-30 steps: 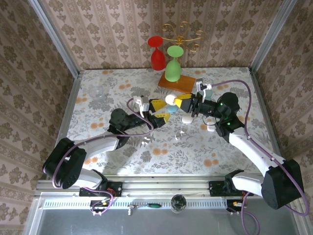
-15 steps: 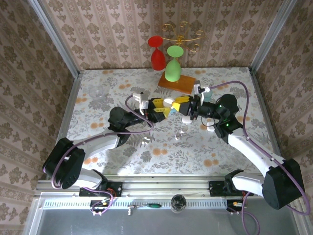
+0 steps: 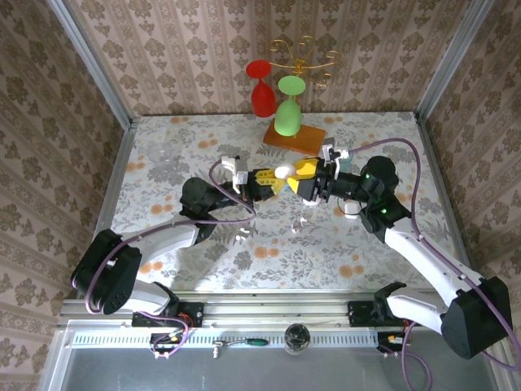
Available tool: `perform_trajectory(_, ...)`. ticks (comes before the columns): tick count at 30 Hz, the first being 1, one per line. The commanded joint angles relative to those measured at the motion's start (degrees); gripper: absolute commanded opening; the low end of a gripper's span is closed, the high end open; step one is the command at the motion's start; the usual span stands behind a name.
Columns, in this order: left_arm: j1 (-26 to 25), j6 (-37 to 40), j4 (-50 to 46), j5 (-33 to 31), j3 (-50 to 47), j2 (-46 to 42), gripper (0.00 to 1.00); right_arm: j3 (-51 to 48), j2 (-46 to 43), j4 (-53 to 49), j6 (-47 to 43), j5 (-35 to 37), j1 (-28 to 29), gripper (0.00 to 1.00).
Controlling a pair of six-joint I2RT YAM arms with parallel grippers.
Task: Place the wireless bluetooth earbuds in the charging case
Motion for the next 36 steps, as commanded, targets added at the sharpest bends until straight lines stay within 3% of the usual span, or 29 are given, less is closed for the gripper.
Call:
perform_trajectory(1, 1.5, 5.4, -2.0, 1.5, -0.7, -1.0, 0.00, 3.8, -2.5, -12.0, -8.8, 4.3, 0.4, 0.61)
perform_trajectory(3, 1.9, 5.4, -2.0, 1.8, -0.8, -1.0, 0.00, 5.1, -2.1, -15.2, -10.3, 3.5, 0.6, 0.52)
perform_trajectory(5, 2.1, 4.3, -0.9, 3.1, -0.4, -0.4, 0.00, 5.4, -1.0, -14.9, -9.9, 2.1, 0.9, 0.50)
perform_trajectory(14, 3.1, 1.4, 0.4, 7.2, -0.9, 0.6, 0.00, 6.5, -0.9, -18.1, -15.1, 3.7, 1.9, 0.60)
perform_trajectory(21, 3.1, 4.6, -8.5, 11.8, -0.8, -2.5, 0.00, 10.0, 1.1, -25.1, -21.6, -3.7, 1.9, 0.59)
perform_trajectory(28, 3.1, 5.8, -13.6, 14.0, 0.0, -4.5, 0.00, 13.7, 3.2, -32.4, -28.1, -9.0, 2.8, 0.47)
perform_trajectory(36, 2.9, 8.6, -19.0, 15.0, 1.6, -4.7, 0.00, 13.2, 3.6, -31.6, -27.5, -10.2, 3.6, 0.14)
